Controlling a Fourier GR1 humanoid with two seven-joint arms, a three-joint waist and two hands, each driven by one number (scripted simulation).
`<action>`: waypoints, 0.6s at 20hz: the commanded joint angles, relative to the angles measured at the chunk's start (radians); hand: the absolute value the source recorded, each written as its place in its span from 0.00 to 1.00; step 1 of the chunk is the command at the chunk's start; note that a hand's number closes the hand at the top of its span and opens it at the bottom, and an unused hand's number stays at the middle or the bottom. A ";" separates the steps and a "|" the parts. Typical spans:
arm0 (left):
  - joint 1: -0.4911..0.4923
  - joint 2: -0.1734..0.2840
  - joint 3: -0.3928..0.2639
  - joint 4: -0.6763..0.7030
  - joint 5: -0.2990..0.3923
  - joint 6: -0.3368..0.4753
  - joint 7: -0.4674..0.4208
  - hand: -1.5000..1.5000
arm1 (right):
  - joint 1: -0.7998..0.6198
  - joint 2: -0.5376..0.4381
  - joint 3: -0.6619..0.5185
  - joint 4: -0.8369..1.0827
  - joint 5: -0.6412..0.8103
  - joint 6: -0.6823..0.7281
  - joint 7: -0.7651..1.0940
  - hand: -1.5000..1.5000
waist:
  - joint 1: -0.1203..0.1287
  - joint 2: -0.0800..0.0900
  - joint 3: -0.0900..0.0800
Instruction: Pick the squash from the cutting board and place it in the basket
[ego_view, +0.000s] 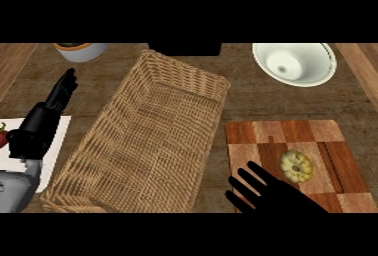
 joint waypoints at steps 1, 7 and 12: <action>-0.021 -0.016 -0.004 -0.005 -0.021 0.021 0.023 0.50 | -0.052 0.049 0.006 -0.105 -0.056 0.310 0.161 0.00 | 0.000 0.008 0.003; -0.008 -0.015 0.029 0.031 -0.005 -0.038 -0.022 0.50 | -0.105 0.260 -0.011 0.000 -0.080 0.527 0.334 0.00 | 0.012 0.015 0.007; -0.014 -0.046 0.039 0.001 -0.030 -0.035 0.005 0.50 | -0.152 0.230 -0.128 0.043 -0.131 0.588 0.260 0.00 | 0.018 0.017 0.009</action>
